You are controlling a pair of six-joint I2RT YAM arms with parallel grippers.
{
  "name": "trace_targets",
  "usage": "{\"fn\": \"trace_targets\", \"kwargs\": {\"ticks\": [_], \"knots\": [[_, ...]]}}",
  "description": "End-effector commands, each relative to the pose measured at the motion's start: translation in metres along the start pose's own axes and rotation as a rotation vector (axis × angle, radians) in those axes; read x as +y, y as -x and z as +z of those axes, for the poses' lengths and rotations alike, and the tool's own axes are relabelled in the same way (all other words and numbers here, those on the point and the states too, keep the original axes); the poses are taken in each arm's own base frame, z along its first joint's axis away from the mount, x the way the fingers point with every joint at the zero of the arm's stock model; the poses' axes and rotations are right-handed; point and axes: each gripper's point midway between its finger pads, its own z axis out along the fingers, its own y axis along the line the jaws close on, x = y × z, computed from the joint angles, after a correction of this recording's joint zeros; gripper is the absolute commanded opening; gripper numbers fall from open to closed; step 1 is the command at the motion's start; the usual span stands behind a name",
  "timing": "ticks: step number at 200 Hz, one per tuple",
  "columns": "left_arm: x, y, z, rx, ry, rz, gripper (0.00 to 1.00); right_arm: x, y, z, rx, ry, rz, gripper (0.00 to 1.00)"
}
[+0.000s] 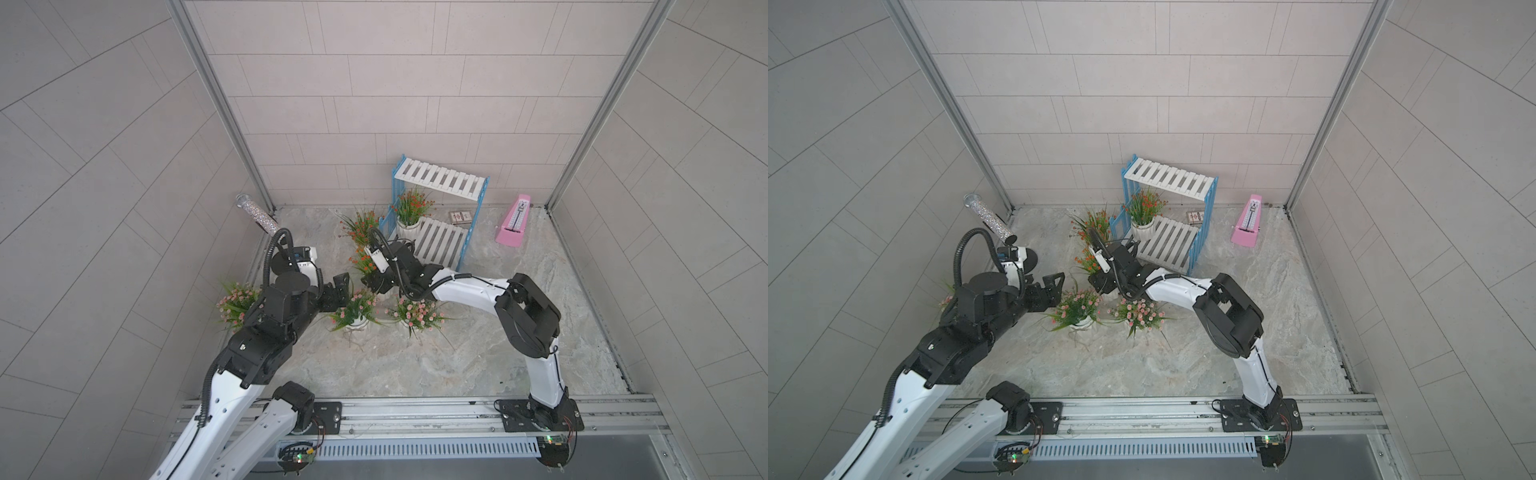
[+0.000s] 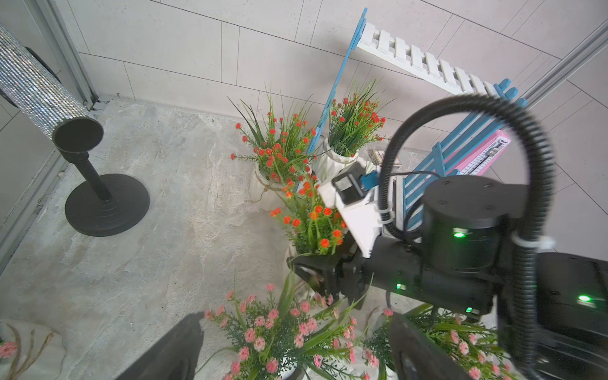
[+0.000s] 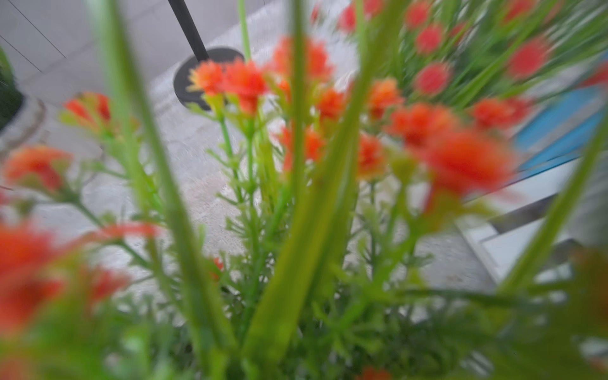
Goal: Place the baby's breath potted plants on the rack by color
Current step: Pick up the baby's breath potted plant from the center of the board, then place the baby's breath potted plant on the rack.
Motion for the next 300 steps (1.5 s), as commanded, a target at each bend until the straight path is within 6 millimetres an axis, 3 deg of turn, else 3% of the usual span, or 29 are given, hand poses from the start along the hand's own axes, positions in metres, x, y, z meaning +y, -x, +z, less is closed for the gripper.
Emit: {"fn": "trace_targets", "kwargs": {"ticks": [1, 36, 69, 100, 151, 207, 256, 300], "knots": [[-0.001, 0.002, 0.004, -0.014, -0.005, -0.014, 0.92, -0.020, 0.068, -0.048, -0.195, -0.035, 0.060, 0.65], [0.001, 0.001, 0.006, -0.012, 0.001, -0.010, 0.92, -0.069, 0.084, -0.075, -0.282, -0.124, 0.131, 0.65], [0.001, 0.000, 0.007, -0.015, 0.001, -0.007, 0.92, -0.124, 0.085, -0.083, -0.322, -0.272, 0.161, 0.65], [0.000, 0.000, 0.008, -0.018, -0.004, -0.009, 0.92, -0.178, 0.078, -0.079, -0.332, -0.426, 0.186, 0.65], [-0.001, -0.001, 0.009, -0.025, -0.012, -0.015, 0.92, -0.231, 0.078, -0.058, -0.322, -0.581, 0.187, 0.66], [-0.003, -0.001, 0.010, -0.029, -0.026, -0.024, 0.92, -0.272, 0.064, -0.053, -0.337, -0.695, 0.246, 0.66], [-0.004, -0.001, 0.012, -0.029, -0.031, -0.024, 0.92, -0.287, 0.039, -0.055, -0.312, -0.749, 0.269, 0.68], [-0.004, 0.001, 0.010, -0.037, -0.033, -0.027, 0.92, -0.298, 0.029, -0.052, -0.289, -0.779, 0.273, 0.70]]}}
